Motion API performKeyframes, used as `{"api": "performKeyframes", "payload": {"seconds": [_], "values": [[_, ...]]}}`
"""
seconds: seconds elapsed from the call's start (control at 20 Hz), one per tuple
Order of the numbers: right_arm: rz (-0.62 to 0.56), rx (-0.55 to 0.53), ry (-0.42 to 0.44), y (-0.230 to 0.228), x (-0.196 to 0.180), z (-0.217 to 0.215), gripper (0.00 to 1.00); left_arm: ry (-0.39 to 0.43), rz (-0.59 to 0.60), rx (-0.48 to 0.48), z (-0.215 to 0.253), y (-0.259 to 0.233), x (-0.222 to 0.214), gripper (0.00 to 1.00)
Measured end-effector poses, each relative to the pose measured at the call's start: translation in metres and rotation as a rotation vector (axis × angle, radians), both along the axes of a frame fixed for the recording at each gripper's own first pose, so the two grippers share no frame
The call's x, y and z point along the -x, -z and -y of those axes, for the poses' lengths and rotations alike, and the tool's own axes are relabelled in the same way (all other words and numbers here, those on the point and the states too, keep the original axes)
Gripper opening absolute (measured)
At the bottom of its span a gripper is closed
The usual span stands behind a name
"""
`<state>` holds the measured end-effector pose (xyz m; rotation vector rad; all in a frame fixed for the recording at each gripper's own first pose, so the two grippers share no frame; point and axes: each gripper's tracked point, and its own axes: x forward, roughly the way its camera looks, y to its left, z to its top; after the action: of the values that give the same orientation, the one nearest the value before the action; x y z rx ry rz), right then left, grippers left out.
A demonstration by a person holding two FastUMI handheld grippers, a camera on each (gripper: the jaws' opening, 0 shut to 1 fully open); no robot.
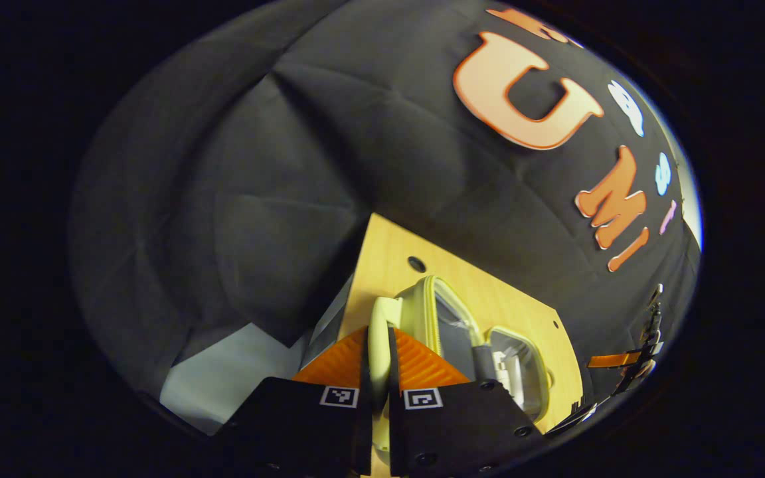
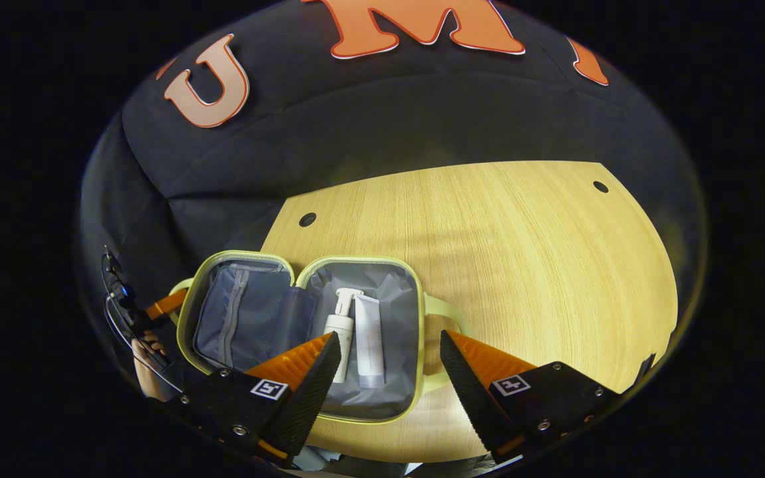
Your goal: First open the suitcase, pack the skin care products into it, and then close the suitcase.
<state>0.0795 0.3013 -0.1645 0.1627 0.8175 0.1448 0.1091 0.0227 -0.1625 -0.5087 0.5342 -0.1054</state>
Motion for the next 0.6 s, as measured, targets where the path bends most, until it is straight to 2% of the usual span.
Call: {"api": "performKeyframes", "payload": {"seconds": [0.3, 0.6], "values": [[0.101, 0.025, -0.019, -0.026, -0.006, 0.038, 0.96, 0.082, 0.033, -0.157, 0.075, -0.093, 0.003, 0.11], [0.170, 0.021, -0.033, -0.044, -0.008, 0.096, 0.96, 0.158, 0.061, -0.302, 0.177, -0.151, 0.000, 0.10]]}}
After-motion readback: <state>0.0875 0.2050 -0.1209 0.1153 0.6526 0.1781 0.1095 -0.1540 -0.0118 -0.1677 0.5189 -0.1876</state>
